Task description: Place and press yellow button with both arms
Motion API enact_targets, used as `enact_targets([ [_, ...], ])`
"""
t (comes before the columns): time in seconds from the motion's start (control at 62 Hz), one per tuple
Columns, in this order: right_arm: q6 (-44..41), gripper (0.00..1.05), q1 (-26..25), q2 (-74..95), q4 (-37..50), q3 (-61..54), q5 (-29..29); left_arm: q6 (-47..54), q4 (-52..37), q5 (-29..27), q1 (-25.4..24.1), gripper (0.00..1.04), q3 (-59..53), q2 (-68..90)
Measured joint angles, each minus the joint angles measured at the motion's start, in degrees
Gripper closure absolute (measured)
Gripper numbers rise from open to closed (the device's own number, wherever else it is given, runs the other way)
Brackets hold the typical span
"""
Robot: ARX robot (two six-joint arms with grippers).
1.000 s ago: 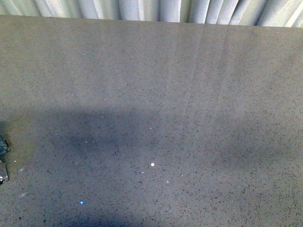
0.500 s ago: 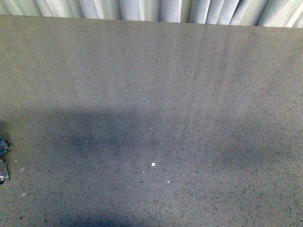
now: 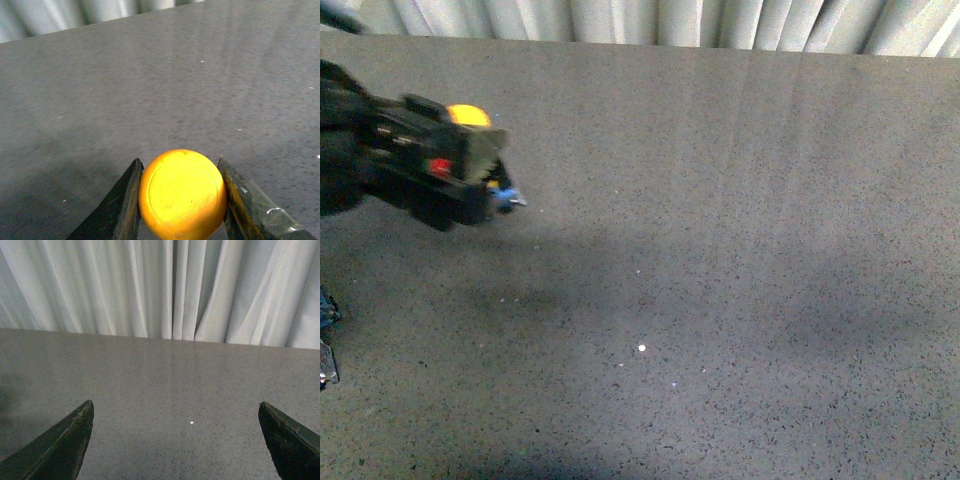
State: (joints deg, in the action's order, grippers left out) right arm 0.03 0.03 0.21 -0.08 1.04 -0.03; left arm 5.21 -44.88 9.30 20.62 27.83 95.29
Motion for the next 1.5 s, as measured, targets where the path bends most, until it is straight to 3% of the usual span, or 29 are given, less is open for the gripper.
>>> enact_targets([
  [0.242, 0.00, 0.09, 0.00, 0.00, 0.00, 0.00, 0.00, 0.33, -4.66, -3.54, 12.57, 0.70, 7.19, 14.45],
  [0.79, 0.00, 0.09, 0.00, 0.00, 0.00, 0.00, 0.00, 3.34, -4.70, -6.69, 15.67, 0.70, 13.88, 23.74],
  [1.161, 0.00, 0.09, 0.00, 0.00, 0.00, 0.00, 0.00, 2.99, -5.35, -5.75, 15.85, 0.08, 9.57, 21.46],
  [1.5, 0.02, 0.09, 0.00, 0.00, 0.00, 0.00, 0.02, -4.55, -6.86, -3.02, 9.09, 0.09, -4.81, 2.12],
])
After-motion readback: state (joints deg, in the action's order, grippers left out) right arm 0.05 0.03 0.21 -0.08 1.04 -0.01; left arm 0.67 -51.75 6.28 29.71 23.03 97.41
